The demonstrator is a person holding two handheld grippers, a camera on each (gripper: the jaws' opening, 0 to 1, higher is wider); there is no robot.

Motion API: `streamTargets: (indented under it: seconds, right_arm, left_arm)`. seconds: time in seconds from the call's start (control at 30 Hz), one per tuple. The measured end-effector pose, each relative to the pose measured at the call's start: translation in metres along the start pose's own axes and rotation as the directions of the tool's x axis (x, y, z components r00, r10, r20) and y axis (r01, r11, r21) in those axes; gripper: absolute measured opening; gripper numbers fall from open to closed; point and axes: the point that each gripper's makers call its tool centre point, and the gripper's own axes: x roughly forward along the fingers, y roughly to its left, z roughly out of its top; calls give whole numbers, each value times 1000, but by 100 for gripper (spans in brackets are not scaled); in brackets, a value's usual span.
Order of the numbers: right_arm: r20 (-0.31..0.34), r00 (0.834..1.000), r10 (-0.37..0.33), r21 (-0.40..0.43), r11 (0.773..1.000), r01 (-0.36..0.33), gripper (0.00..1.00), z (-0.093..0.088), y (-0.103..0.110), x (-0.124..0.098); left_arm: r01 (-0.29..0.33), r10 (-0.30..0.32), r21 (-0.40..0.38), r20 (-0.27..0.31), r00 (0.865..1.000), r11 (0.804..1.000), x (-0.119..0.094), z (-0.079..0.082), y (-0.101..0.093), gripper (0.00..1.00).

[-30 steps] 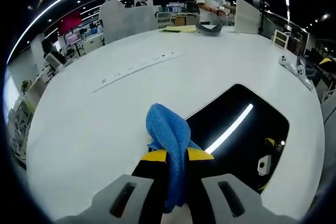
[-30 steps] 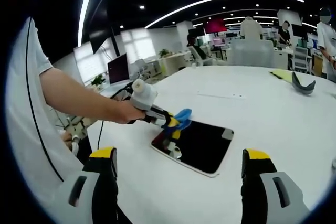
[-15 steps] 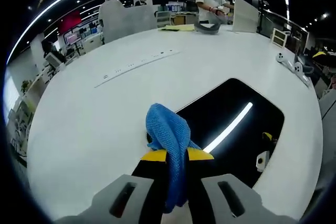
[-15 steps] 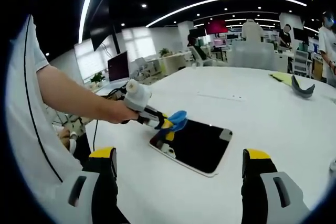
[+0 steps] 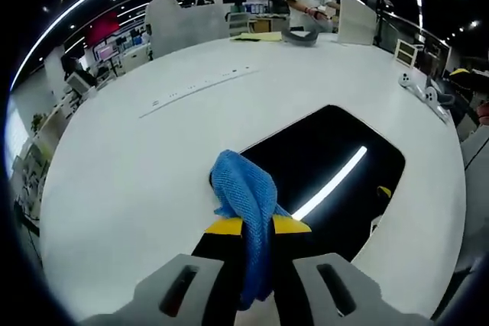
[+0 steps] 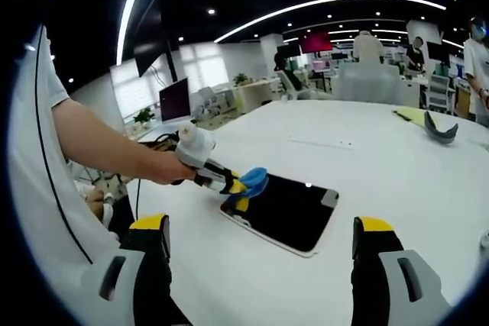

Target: Wipe the mirror surface with the cleaning cloth until all visible marks leave the cleaned area.

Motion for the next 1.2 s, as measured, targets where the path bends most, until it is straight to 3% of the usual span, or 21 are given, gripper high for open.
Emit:
streamTargets:
  seconds: [0.37,0.47,1.03,1.2]
  right_arm:
    - [-9,1000,19,-16,1000,-19,100,-1,7,0]
    - [-21,1000,-1,-65,998,-1,100,-2,5,0]
    - [11,1000,12,-34,999,-12,100,2,5,-6]
    - [-6,1000,3,-52,999,-4,100,-1,3,-7]
  left_arm:
    - [-2,2,-4,-1,1000,1000,-12,-13,-8,9]
    - [-1,1,8,-3,1000,1000,-14,-16,-10,9]
    - [13,-13,21,-22,1000,1000,-28,-30,-20,9]
    - [15,-15,4,-18,1000,1000,-32,-35,-22,9]
